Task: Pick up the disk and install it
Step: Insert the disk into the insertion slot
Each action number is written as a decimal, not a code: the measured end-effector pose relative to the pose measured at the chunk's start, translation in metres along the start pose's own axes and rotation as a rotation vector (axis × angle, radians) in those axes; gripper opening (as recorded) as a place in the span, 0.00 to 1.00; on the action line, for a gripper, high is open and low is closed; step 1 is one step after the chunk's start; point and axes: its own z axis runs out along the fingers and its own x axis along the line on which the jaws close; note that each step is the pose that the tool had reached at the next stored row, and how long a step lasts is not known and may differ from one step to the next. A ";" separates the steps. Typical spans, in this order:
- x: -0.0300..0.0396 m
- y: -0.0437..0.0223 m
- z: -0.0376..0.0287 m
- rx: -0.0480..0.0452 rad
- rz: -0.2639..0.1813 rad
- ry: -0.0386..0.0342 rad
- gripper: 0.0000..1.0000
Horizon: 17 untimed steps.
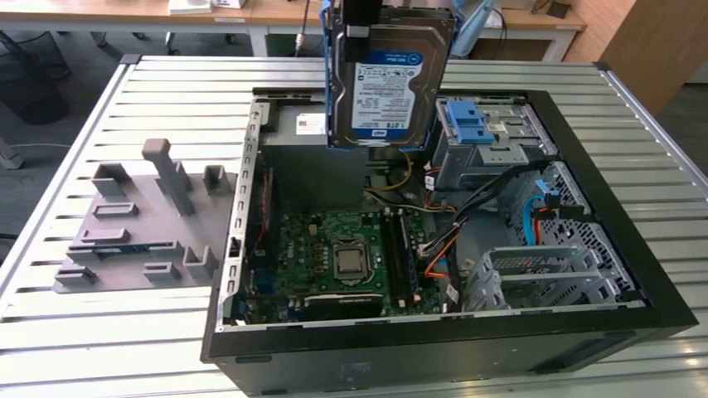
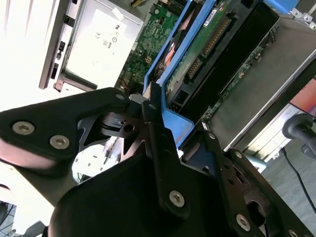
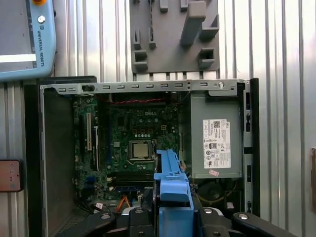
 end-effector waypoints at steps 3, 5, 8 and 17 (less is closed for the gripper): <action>0.0029 0.0001 0.0002 0.0106 0.000 -0.0305 0.36; 0.0056 0.0000 0.0008 0.0130 0.000 -0.0394 0.36; 0.0120 -0.0004 0.0018 0.0128 0.000 -0.0393 0.36; 0.0375 -0.0014 0.0057 0.0128 0.001 -0.0393 0.36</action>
